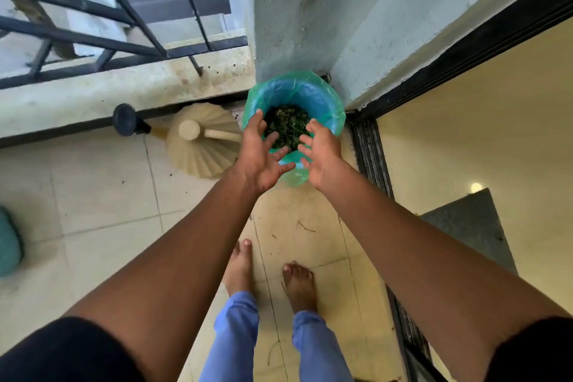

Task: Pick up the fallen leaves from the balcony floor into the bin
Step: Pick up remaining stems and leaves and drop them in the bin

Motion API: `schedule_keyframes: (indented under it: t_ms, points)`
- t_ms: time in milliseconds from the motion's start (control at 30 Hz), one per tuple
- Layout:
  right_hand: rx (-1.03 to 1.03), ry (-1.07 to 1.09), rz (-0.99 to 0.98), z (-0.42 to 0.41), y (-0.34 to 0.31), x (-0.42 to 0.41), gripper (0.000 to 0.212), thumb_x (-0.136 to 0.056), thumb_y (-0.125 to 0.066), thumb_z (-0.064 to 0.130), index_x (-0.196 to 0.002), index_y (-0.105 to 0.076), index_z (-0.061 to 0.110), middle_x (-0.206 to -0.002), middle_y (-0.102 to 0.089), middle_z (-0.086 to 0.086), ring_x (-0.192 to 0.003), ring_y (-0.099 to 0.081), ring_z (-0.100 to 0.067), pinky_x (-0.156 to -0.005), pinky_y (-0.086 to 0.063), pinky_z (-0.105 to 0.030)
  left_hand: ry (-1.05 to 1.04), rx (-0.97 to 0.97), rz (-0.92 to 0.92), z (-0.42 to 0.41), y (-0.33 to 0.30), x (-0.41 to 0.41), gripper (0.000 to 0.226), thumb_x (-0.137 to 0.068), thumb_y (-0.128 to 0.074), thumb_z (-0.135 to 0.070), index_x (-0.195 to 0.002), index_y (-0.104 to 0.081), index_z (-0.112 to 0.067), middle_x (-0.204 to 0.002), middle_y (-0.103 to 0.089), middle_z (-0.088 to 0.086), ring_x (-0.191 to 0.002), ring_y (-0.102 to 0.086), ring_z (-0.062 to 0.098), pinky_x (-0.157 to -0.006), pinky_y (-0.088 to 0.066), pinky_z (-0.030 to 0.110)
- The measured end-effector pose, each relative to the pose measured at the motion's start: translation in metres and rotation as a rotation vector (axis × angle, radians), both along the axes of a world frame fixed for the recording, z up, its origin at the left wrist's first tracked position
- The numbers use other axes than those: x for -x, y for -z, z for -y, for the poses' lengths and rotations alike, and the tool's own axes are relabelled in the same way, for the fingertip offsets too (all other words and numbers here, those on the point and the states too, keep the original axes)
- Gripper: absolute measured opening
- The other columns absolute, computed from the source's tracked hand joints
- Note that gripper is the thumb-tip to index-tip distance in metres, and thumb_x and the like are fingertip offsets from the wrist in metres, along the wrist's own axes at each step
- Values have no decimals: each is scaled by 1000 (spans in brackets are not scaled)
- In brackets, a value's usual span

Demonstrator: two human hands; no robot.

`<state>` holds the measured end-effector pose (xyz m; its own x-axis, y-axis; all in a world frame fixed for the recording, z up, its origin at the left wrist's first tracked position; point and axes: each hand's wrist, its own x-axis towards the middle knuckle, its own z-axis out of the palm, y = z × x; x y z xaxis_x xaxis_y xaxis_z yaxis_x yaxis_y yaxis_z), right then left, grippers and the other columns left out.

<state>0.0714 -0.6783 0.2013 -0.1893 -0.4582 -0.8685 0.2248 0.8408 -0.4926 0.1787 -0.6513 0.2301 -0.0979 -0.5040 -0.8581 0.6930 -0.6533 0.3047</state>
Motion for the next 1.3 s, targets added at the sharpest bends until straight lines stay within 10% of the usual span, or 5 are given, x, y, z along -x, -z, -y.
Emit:
schedule_keyframes:
  t_ms: [367,600,1300]
  points:
    - [185,-634,-157,-157,-103,0,11,-96,-62,13,-92,-71,19,-89,-76,-5,-79,-70,-17,-73,-54,-33,-235,-172,54,-252,-68,-14,31,-103,-44,-37,-123,-63,-22,-128,-71,3,-118,-65,28,-91,-51,36]
    - [106,-986,-132,-300,-91,-34,19,-91,-61,3,-88,-74,16,-78,-76,-5,-71,-71,-21,-71,-52,-35,-459,-311,44,-411,-89,-1,33,-102,-50,-36,-127,-65,-20,-119,-75,0,-114,-68,26,-104,-50,41]
    - [452,-2275,-296,-646,-33,-162,19,-86,-67,10,-87,-75,27,-94,-75,8,-91,-69,-13,-86,-52,-26,-948,-455,71,-807,-58,-38,30,-105,-44,-28,-121,-67,-17,-116,-75,5,-111,-68,28,-102,-51,44]
